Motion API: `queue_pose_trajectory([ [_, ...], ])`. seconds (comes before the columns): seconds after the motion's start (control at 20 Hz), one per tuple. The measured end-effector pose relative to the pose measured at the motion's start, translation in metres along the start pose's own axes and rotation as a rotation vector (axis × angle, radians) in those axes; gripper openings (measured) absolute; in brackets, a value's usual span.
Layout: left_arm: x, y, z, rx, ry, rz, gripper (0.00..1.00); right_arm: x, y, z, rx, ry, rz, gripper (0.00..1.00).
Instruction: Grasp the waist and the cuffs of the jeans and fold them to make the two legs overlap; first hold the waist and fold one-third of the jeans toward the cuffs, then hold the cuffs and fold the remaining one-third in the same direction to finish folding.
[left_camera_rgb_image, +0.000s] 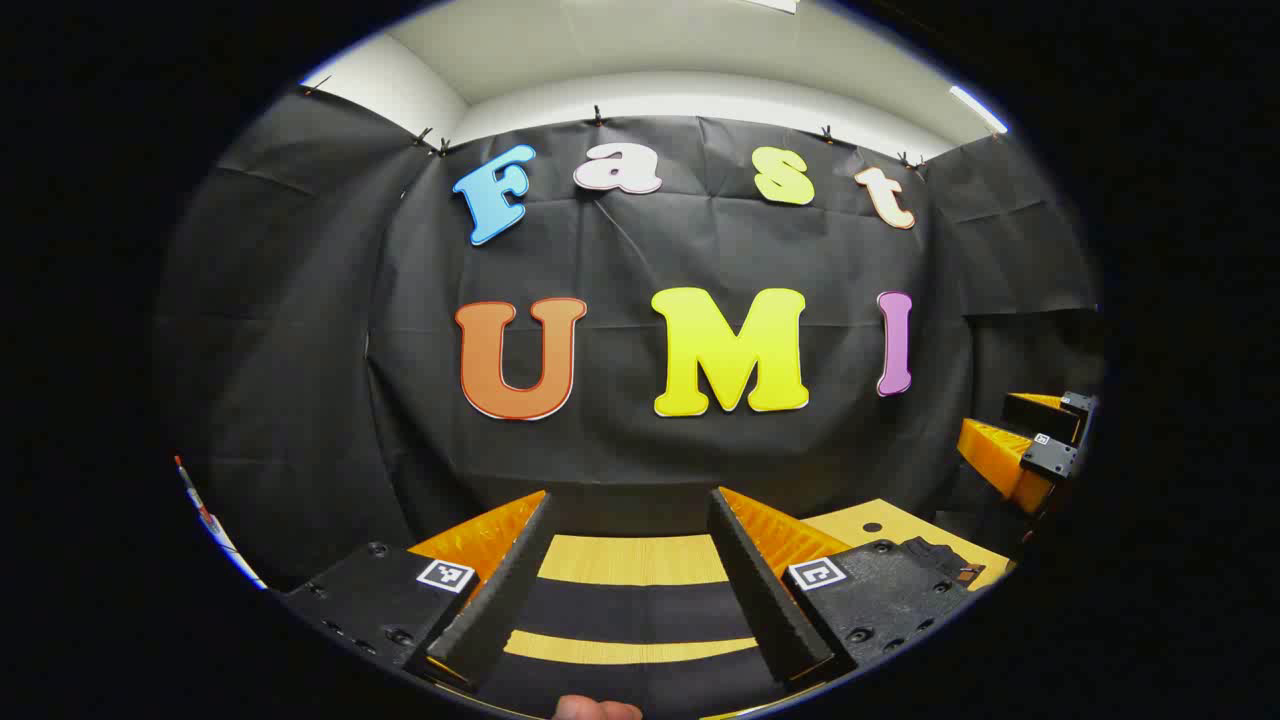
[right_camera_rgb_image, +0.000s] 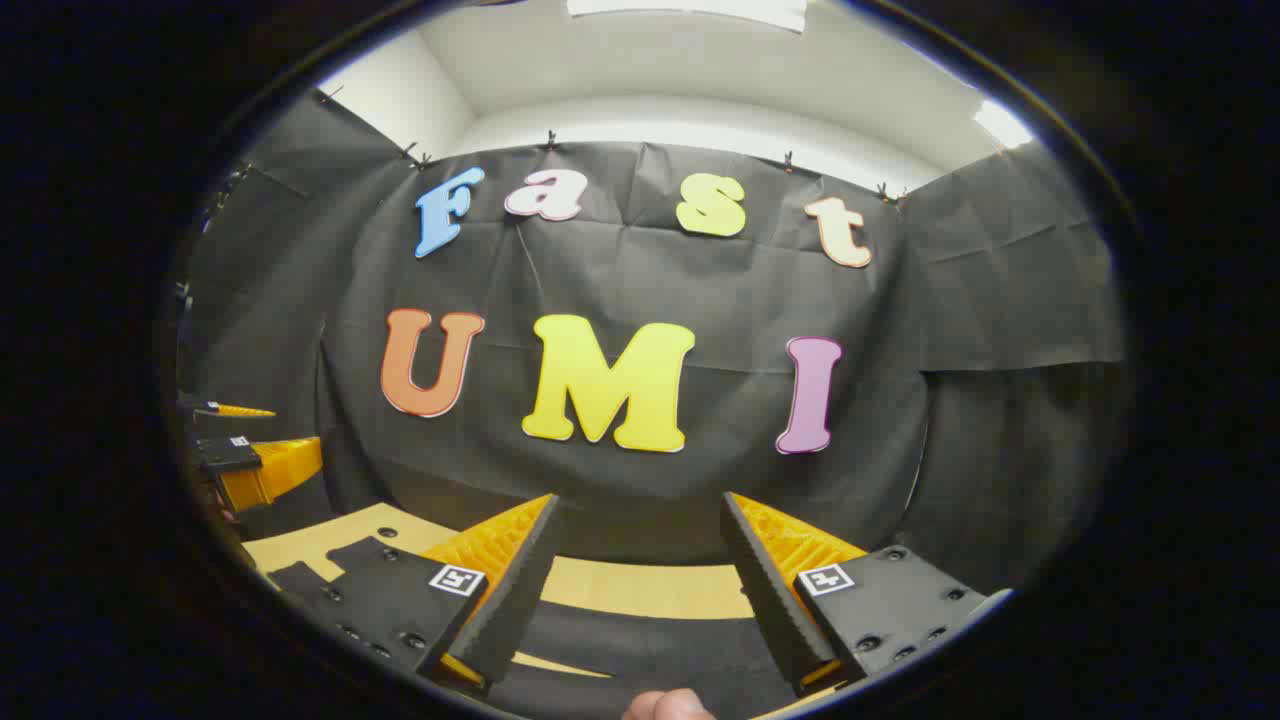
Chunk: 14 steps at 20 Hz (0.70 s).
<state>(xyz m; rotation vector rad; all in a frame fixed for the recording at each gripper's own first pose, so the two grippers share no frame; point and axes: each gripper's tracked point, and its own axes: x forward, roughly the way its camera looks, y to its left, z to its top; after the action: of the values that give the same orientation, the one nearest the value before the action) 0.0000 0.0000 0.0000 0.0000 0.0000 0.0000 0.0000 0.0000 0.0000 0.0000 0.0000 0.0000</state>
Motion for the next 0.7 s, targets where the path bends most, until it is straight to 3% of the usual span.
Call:
queue_pose_trajectory([
  [0.7,0.004,-0.014,0.009,0.005,-0.008,-0.011,0.98,0.01,-0.013,0.008,0.011,-0.024,-0.025,0.96],
])
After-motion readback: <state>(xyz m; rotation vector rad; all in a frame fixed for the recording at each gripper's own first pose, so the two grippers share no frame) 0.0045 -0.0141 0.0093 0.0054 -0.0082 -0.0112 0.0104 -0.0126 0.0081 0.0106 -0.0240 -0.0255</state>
